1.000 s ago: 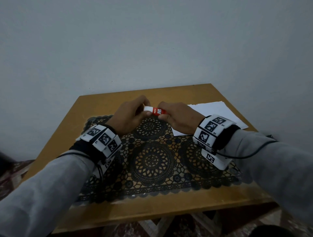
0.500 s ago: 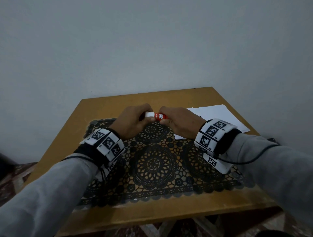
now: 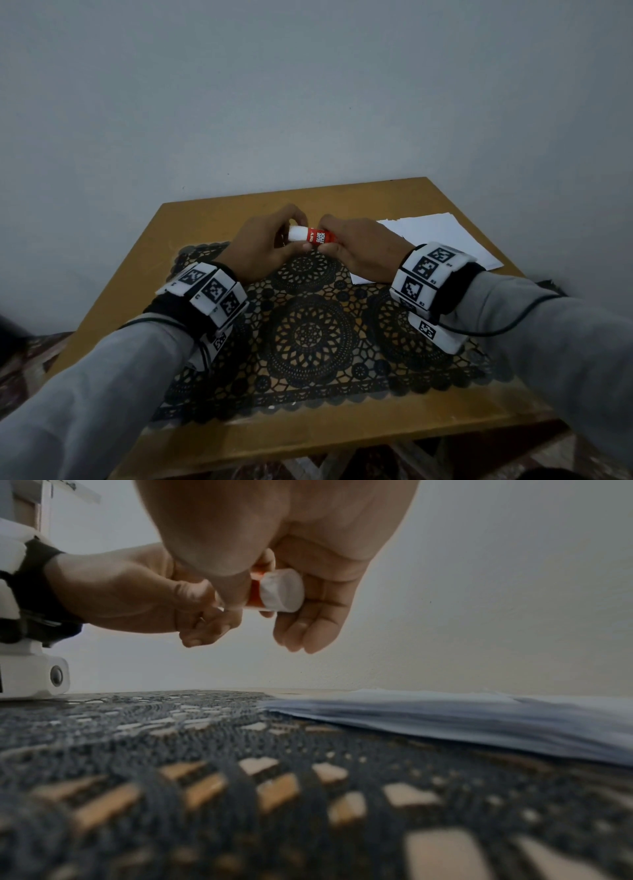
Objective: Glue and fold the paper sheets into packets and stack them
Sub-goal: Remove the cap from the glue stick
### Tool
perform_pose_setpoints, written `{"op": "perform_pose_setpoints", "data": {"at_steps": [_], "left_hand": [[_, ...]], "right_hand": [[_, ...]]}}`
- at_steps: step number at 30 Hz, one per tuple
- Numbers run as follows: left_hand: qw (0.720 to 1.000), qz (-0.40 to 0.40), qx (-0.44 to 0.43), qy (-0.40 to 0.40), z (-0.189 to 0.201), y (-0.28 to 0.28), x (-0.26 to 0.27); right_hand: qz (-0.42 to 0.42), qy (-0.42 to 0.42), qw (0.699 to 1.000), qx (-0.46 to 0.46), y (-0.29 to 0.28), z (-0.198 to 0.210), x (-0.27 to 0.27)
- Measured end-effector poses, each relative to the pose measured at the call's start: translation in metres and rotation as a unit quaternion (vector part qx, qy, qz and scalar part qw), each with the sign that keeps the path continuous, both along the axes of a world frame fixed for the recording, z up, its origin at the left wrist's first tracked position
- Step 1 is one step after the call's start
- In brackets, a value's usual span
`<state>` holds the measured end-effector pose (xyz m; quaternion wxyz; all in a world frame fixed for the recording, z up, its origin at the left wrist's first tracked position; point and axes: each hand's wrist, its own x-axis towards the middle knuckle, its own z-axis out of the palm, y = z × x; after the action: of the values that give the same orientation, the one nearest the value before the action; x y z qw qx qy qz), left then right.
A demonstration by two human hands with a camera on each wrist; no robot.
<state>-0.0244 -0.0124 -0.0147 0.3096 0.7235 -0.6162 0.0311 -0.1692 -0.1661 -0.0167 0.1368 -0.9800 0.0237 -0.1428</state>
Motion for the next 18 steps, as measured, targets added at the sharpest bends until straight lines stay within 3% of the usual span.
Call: {"op": "perform_pose_setpoints", "data": {"at_steps": [5,9,18], "left_hand": [[0.999,0.019,0.028,-0.022,-0.003,-0.006,-0.003],[0.996,0.067,0.056,0.037,0.0,-0.009,-0.007],[0.999,-0.012,0.024,0.04,-0.003,0.0,0.004]], "right_hand": [[-0.013,-0.023,0.999,-0.022,-0.001,0.002,-0.001],[0.0,-0.052,0.996,-0.067,0.005,0.003,-0.002],[-0.016,-0.028,0.998,-0.05,0.003,0.004,-0.003]]}}
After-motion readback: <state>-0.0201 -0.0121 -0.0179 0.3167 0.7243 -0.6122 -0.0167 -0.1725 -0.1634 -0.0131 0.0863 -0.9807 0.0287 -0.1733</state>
